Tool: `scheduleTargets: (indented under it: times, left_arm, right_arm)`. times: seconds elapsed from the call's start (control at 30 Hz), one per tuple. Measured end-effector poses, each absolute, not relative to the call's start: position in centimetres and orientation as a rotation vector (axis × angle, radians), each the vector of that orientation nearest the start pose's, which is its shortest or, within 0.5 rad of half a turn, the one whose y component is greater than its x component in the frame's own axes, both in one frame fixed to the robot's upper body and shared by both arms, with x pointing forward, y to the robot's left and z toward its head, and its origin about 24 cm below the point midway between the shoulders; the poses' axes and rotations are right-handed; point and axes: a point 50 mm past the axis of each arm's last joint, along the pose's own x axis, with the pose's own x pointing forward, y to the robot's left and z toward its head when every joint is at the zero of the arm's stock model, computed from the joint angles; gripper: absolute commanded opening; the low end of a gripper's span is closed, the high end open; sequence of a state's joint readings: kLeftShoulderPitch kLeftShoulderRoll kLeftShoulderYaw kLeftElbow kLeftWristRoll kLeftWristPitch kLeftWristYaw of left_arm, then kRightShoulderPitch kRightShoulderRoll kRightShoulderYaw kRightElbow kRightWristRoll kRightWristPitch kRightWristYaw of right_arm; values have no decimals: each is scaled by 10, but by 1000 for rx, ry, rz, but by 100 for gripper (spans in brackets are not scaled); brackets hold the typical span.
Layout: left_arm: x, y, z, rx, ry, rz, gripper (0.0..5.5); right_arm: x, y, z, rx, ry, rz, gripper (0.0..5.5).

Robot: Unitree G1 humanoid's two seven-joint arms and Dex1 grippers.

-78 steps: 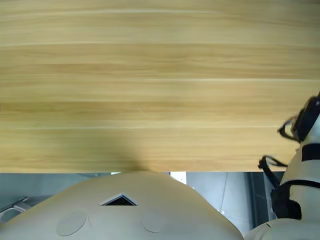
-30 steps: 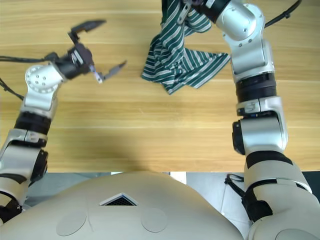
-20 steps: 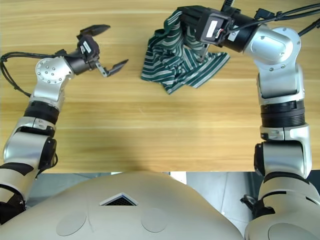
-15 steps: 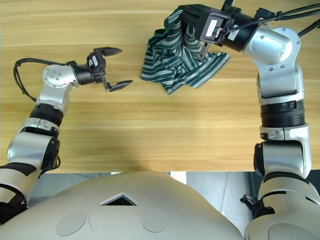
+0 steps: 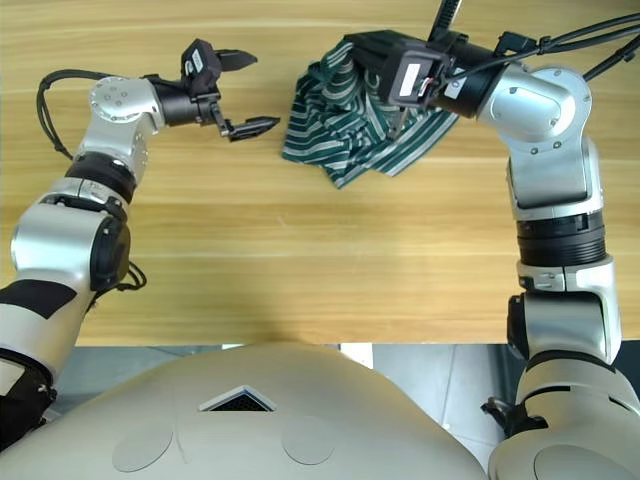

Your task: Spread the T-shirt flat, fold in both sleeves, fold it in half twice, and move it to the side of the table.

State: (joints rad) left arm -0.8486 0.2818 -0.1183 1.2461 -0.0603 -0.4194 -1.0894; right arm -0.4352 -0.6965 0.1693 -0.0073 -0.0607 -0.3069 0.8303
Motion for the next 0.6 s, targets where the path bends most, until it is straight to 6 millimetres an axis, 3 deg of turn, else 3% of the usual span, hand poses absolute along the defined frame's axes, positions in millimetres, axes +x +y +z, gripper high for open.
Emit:
scheduleTargets:
  times: [0.23, 0.6]
  left_arm:
    - [357, 136, 53, 369, 281, -1085, 539]
    - [342, 126, 28, 370, 336, -1131, 539]
  right_arm:
    - [269, -158, 172, -982, -375, 1069, 0]
    - [247, -189, 184, -969, -348, 1013, 0]
